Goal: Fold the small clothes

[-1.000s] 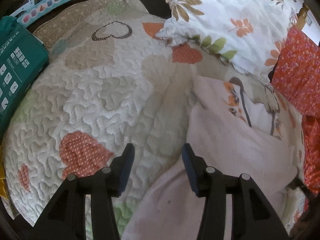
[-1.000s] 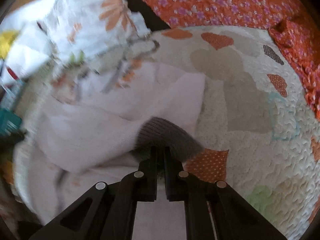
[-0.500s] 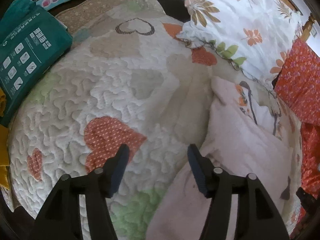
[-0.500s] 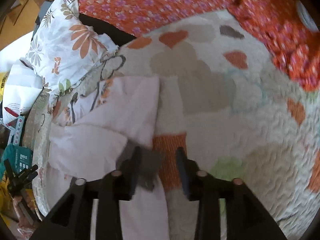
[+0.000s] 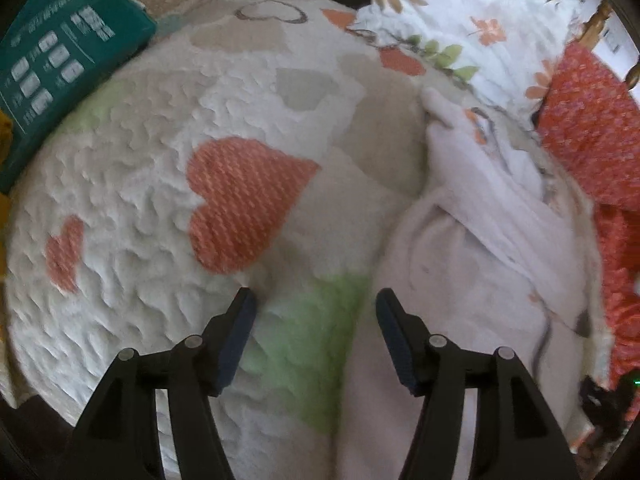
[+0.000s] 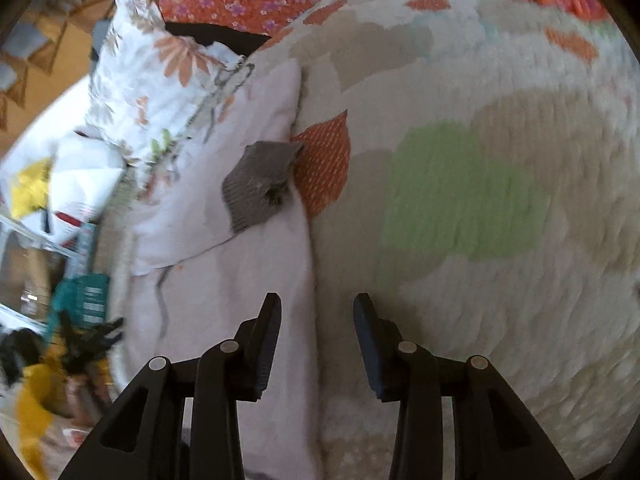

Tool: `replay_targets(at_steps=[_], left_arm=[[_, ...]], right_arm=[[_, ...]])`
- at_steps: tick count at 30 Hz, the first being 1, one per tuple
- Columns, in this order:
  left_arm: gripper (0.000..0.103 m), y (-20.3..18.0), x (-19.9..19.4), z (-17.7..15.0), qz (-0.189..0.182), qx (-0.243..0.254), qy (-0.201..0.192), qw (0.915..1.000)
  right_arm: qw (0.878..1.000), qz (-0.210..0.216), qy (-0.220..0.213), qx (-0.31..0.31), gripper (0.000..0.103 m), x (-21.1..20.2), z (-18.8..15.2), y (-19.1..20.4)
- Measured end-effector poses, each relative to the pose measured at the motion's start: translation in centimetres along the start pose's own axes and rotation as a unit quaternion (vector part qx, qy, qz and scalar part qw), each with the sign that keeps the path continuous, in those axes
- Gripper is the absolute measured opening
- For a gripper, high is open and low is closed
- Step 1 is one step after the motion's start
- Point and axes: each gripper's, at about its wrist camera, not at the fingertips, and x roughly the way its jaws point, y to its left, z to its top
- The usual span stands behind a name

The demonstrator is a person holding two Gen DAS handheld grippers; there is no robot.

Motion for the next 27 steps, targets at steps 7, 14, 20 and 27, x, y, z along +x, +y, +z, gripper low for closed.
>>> replay_targets(at_steps=[7,14,20,27], left_arm=[[0.061,-1.9,-1.0,-4.5,-0.016,0.015,-0.016,0.9996],[0.061,-2.8,-2.0,-9.4,-0.071,0.009,-0.008,0.9974],[0.048,-1.8,-2.3,-12.5,-0.1,-0.024,0.001,0.9947],[0.042,-0.8,-2.2,-14.3,-0.128,-0.065,0.014,0.9896]], right_arm=[[0.993,0.109,0.016,0.034,0.041,0.5,-3.3,-1.1],[0.986,0.159,0.041,0.039,0.041,1.1,-5.1,-1.2],[0.982,0.177,0.063,0.028,0.041,1.7,-6.6,-0.6],[0.98,0.182,0.078,0.02,0.041,2.4,-7.8,0.2]])
